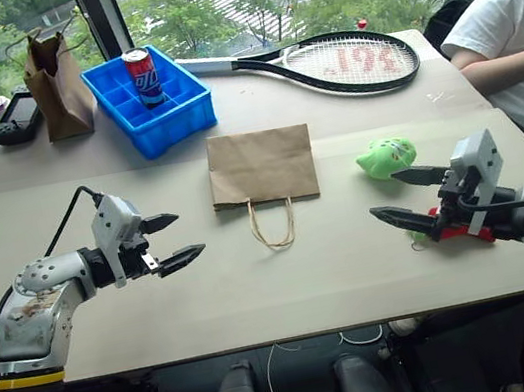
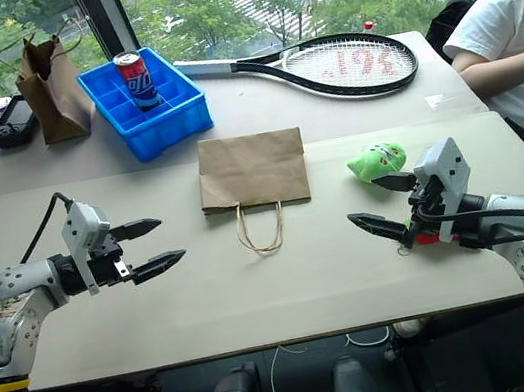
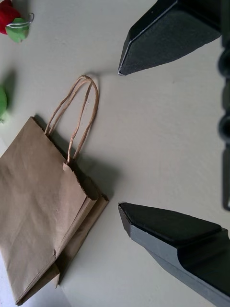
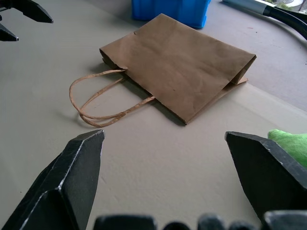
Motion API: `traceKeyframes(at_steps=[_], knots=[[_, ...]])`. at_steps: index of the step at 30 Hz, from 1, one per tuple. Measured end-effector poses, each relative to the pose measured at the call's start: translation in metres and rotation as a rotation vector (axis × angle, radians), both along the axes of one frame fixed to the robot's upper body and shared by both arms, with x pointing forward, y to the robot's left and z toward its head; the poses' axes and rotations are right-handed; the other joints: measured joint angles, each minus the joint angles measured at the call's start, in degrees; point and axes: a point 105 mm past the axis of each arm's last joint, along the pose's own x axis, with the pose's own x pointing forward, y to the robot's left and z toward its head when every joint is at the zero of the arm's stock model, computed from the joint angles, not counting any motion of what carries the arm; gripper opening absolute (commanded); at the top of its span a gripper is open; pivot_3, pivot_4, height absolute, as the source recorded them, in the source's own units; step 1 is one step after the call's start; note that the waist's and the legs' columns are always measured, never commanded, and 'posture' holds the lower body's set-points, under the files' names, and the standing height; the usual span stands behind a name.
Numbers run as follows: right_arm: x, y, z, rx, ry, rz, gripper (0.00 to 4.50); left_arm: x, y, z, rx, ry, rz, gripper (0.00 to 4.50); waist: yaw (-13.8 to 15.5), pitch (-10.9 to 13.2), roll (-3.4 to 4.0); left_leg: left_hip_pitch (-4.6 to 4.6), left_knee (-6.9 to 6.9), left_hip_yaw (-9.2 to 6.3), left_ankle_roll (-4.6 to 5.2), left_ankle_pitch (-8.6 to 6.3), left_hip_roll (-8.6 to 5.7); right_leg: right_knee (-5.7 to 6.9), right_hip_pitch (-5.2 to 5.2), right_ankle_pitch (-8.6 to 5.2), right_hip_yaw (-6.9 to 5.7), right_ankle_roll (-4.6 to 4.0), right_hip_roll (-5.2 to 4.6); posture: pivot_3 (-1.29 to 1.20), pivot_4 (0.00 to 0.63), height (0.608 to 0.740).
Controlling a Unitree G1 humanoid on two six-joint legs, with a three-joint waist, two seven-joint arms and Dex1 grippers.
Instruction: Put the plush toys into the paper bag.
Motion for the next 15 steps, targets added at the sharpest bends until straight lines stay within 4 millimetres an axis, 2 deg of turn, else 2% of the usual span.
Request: traceKeyframes(at_steps=[2, 4, 5, 8, 10, 13, 15], knots=[[-0.001, 0.0, 0.0, -0.001, 0.01, 0.007, 4.46, 0.0, -0.002, 0.001, -0.004, 0.005, -0.022, 4.5, 0.0, 0.0, 0.0, 0.01, 0.01, 0.0, 0.0, 0.0, 0.0, 0.0, 0.01, -0.01, 0.0, 0.02, 0.0, 0.0, 0.15, 0.74], [-0.008, 0.003, 0.0, -0.039, 0.063, 0.064, 4.46, 0.002, -0.011, 0.012, 0.012, 0.005, -0.138, 4.5, 0.4, 0.1, 0.0, -0.24, 0.09, -0.01, 0.0, 0.0, -0.02, 0.13, -0.22, -0.03, -0.01, 0.05, 0.0, 0.0, 0.15, 0.74], [-0.014, 0.01, 0.006, -0.072, 0.079, 0.123, 4.46, 0.002, -0.017, 0.023, 0.052, -0.018, -0.23, 4.5, 0.6, 0.1, 0.01, -0.45, 0.1, -0.01, 0.0, 0.0, -0.02, 0.14, -0.67, -0.01, -0.01, 0.04, 0.01, 0.0, 0.15, 0.74], [-0.032, 0.038, 0.02, -0.153, 0.069, 0.285, 4.46, 0.008, -0.032, 0.043, 0.16, -0.114, -0.401, 4.5, 0.9, 0.0, 0.03, -0.38, 0.15, 0.0, 0.0, 0.01, -0.01, 0.1, -0.59, 0.03, -0.01, 0.02, 0.01, 0.0, 0.15, 0.74], [-0.04, 0.053, 0.018, -0.172, 0.09, 0.35, 4.46, 0.017, -0.039, 0.037, 0.221, -0.135, -0.455, 4.5, 1.1, 0.0, 0.03, -0.45, 0.17, 0.0, 0.01, 0.01, -0.02, 0.09, -0.54, -0.01, 0.0, 0.1, 0.01, 0.0, 0.15, 0.74], [-0.047, 0.067, 0.012, -0.191, 0.125, 0.388, 4.46, 0.032, -0.046, 0.01, 0.32, -0.12, -0.525, 4.5, 1.2, 0.1, -0.01, -0.69, 0.25, 0.0, 0.23, 0.15, -0.04, 0.13, -0.6, 0.12, 0.01, 0.0, 0.02, 0.0, 0.15, 0.74], [-0.048, 0.071, 0.012, -0.19, 0.124, 0.383, 4.46, 0.04, -0.052, -0.001, 0.372, -0.131, -0.569, 4.5, 1.3, 0.1, -0.05, -0.78, 0.29, -0.02, 0.51, 0.33, -0.04, 0.14, -0.64, 0.18, 0.01, -0.03, 0.03, 0.0, 0.15, 0.74]])
